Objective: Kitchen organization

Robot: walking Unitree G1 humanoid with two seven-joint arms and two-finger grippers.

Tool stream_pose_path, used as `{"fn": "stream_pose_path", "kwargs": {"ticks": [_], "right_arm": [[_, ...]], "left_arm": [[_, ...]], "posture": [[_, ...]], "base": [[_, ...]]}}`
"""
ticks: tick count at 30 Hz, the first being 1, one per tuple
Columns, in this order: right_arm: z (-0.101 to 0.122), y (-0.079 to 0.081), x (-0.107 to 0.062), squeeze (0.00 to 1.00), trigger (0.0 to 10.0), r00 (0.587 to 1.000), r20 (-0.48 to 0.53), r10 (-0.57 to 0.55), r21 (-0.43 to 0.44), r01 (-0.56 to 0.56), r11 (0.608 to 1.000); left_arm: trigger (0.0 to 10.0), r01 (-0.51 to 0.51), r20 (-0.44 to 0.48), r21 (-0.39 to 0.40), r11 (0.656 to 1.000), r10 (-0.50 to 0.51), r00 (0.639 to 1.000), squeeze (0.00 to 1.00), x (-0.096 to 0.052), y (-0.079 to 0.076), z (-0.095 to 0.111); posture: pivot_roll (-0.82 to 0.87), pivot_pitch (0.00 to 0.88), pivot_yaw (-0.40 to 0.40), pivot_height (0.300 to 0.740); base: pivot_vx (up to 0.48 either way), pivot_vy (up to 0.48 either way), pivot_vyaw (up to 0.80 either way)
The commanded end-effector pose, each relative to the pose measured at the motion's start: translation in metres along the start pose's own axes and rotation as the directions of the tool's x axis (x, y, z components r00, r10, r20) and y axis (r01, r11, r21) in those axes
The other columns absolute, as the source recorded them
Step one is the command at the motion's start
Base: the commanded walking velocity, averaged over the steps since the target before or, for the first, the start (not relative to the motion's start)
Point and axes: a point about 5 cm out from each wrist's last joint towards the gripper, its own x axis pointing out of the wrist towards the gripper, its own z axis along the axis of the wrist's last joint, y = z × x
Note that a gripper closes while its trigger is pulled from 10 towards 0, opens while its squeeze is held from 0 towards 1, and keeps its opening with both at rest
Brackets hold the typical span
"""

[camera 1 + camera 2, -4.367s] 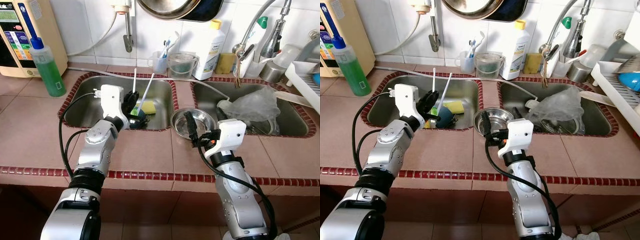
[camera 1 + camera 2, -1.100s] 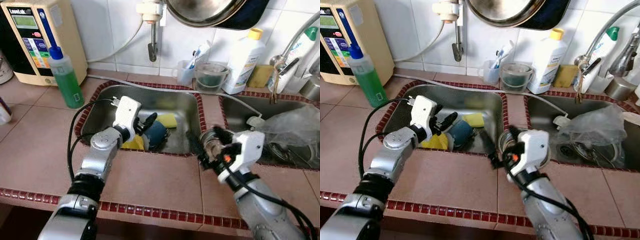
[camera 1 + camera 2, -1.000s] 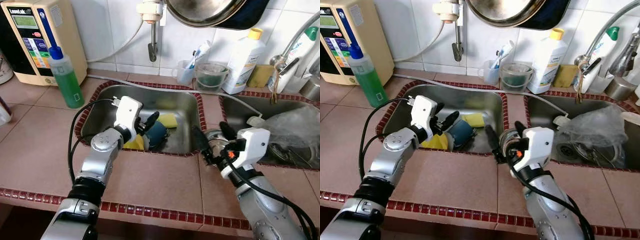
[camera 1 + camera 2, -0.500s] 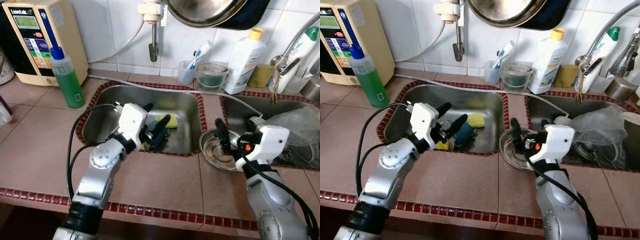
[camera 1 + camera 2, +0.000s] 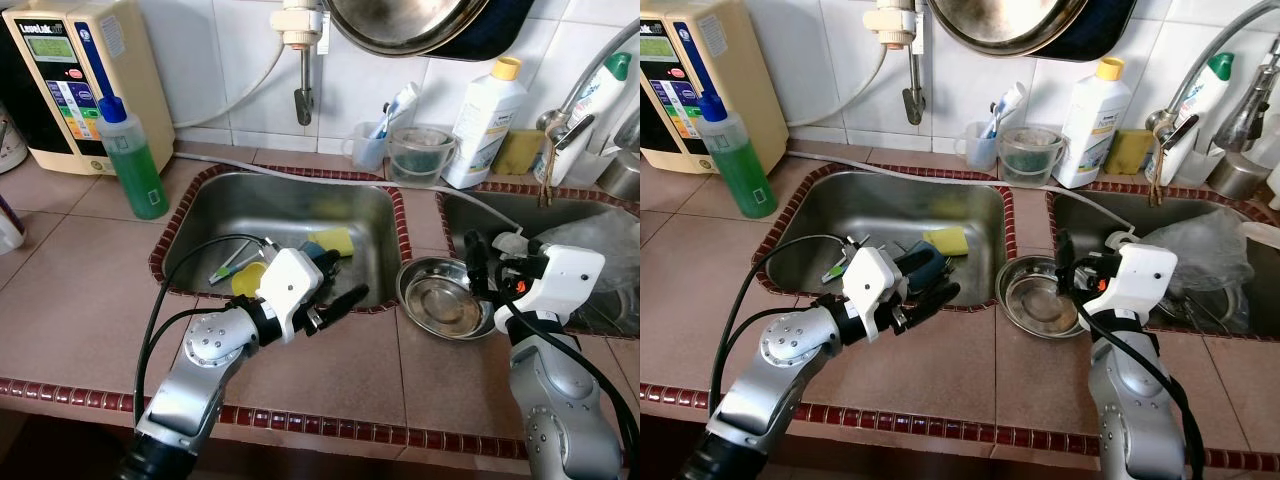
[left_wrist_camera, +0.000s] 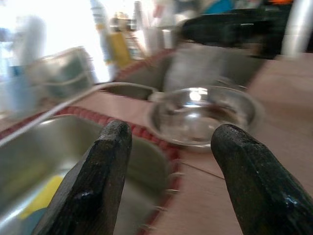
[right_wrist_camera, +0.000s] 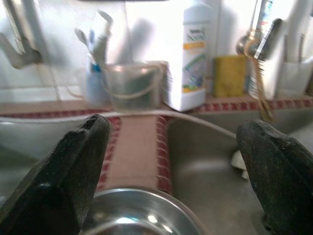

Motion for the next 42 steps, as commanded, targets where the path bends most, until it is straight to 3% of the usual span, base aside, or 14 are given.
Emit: {"fn": "stream_pose_path", "kwargs": {"ticks": [1, 7, 20, 38, 42], "right_arm": [[-0.001, -0.007, 0.002, 0.0, 10.0, 0.999, -0.015, -0.039, -0.022, 0.039, 0.999], [-0.013, -0.017, 0.002, 0.0, 10.0, 0.993, -0.075, -0.093, 0.002, 0.093, 0.996], [-0.041, -0.018, -0.005, 0.0, 10.0, 0.971, -0.226, -0.085, 0.106, 0.111, 0.988], [-0.056, -0.02, -0.018, 0.0, 10.0, 0.94, -0.323, -0.106, 0.106, 0.147, 0.983], [-0.06, -0.019, -0.021, 0.0, 10.0, 0.929, -0.355, -0.101, 0.151, 0.164, 0.975]], "left_arm": [[10.0, 0.046, 0.01, 0.003, 0.999, -0.046, 0.999, 0.0, 0.001, -0.006, 0.005], [10.0, 0.057, 0.023, -0.004, 0.998, -0.057, 0.998, 0.0, 0.005, -0.007, 0.011], [10.0, 0.049, 0.03, -0.008, 0.999, -0.049, 0.998, 0.0, 0.009, -0.006, 0.019], [10.0, 0.035, 0.033, -0.008, 0.999, -0.035, 0.999, 0.0, 0.009, -0.002, 0.025], [10.0, 0.03, 0.031, -0.007, 1.0, -0.03, 0.999, 0.0, 0.009, -0.001, 0.025]], "posture": [[-0.05, 0.017, 0.004, 0.74], [-0.05, 0.026, 0.004, 0.74], [-0.05, 0.036, -0.002, 0.74], [-0.05, 0.049, -0.004, 0.74], [-0.05, 0.052, -0.006, 0.74]], "base": [[0.0, 0.0, 0.0], [0.0, 0.0, 0.0], [0.0, 0.0, 0.0], [0.0, 0.0, 0.0], [0.0, 0.0, 0.0]]}}
